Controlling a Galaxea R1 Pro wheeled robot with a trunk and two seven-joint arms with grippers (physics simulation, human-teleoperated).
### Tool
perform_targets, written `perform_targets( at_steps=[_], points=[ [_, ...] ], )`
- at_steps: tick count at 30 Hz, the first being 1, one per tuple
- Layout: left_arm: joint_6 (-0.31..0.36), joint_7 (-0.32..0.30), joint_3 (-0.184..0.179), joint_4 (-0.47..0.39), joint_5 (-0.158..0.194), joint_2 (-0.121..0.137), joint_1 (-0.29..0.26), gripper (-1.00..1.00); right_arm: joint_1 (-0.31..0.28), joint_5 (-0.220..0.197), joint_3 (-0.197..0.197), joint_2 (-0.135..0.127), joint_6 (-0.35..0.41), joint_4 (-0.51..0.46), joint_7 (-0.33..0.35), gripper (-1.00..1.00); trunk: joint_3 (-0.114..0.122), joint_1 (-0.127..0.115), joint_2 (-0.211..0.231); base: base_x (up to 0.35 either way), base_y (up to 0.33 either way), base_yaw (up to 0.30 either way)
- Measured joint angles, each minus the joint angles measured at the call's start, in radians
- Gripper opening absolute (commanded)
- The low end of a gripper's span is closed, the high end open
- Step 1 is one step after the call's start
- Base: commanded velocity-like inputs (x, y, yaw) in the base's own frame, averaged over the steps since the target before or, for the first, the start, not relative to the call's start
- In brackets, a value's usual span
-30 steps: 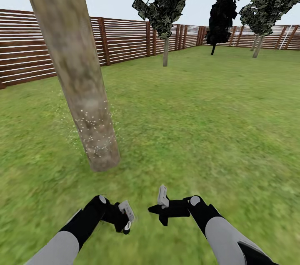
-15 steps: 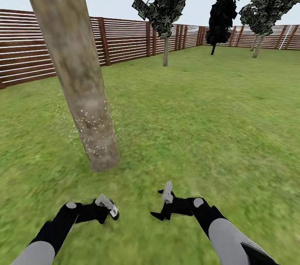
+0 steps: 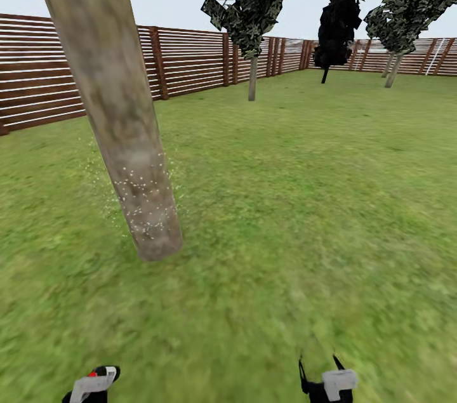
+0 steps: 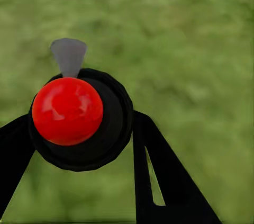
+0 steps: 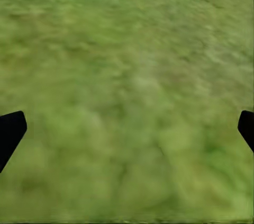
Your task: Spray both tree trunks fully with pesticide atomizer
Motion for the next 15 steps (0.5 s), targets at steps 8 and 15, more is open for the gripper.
perform_targets(
  at_steps=[8,15],
  points=[
    [-0.002,0.0,0.005,0.052,0.0,-0.002,0.001,-1.0,0.002,-0.005,-0.003,0.004,-0.003,0.042,0.001,1.0,0.0,0.0,0.0,0.0,0.0,0.0],
    [-0.002,0.0,0.004,0.052,0.0,-0.001,0.001,-1.0,0.002,-0.004,-0.003,0.003,0.005,0.072,0.004,1.0,0.0,0.0,0.0,0.0,0.0,0.0]
  ],
)
